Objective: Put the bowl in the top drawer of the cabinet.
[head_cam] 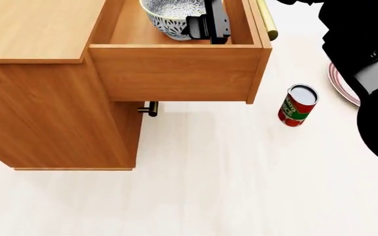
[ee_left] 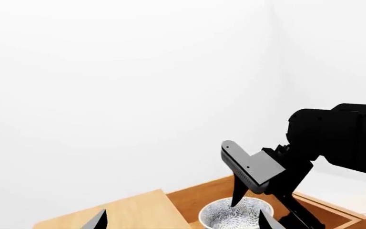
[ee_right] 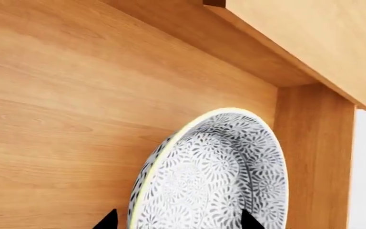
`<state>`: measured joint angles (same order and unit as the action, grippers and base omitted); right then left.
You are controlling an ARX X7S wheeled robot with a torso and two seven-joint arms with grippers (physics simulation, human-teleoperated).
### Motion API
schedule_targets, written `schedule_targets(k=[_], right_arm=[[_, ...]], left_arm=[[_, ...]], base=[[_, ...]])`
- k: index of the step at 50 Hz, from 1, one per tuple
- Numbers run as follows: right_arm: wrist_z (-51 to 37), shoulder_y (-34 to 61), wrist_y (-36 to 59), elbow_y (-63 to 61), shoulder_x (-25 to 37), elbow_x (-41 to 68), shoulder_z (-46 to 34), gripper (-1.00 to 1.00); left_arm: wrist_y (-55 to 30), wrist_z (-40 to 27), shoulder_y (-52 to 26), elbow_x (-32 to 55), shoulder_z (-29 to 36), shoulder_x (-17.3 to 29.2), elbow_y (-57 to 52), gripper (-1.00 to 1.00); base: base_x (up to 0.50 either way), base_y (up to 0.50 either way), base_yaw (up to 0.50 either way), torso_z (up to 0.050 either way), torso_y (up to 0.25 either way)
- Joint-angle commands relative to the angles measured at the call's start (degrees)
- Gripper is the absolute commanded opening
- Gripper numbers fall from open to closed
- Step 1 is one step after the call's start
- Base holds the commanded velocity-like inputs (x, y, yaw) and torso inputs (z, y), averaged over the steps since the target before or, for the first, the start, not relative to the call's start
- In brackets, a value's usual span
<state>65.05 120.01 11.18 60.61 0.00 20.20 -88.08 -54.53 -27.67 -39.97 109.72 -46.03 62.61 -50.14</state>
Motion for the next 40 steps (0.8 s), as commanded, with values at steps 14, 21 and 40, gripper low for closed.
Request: schedule_targets(k=[14, 21, 40], right_arm=[[-0.54, 0.71, -0.16, 0.45, 0.00, 0.70, 0.19, 1.00], [-0.43, 1.21, -0.13, 0.57, 0.00, 0.92, 0.21, 1.00], [-0.56, 2.64, -0.56, 1.33, 0.00, 2.95, 0.76, 1.00]], left_arm=[[0.09, -0.49, 0.44, 1.62, -0.71, 0.43, 0.00, 1.00], [0.12, -0.47, 0.49, 1.93, -0.82, 0.43, -0.08, 1.00], [-0.05, 0.25, 0.45, 0.41, -0.13, -0.99, -0.41, 1.00]], base=[[0.00, 0.00, 0.00, 0.000, 0.009], [0.00, 0.00, 0.00, 0.000, 0.192], [0.00, 0.00, 0.00, 0.000, 0.193]])
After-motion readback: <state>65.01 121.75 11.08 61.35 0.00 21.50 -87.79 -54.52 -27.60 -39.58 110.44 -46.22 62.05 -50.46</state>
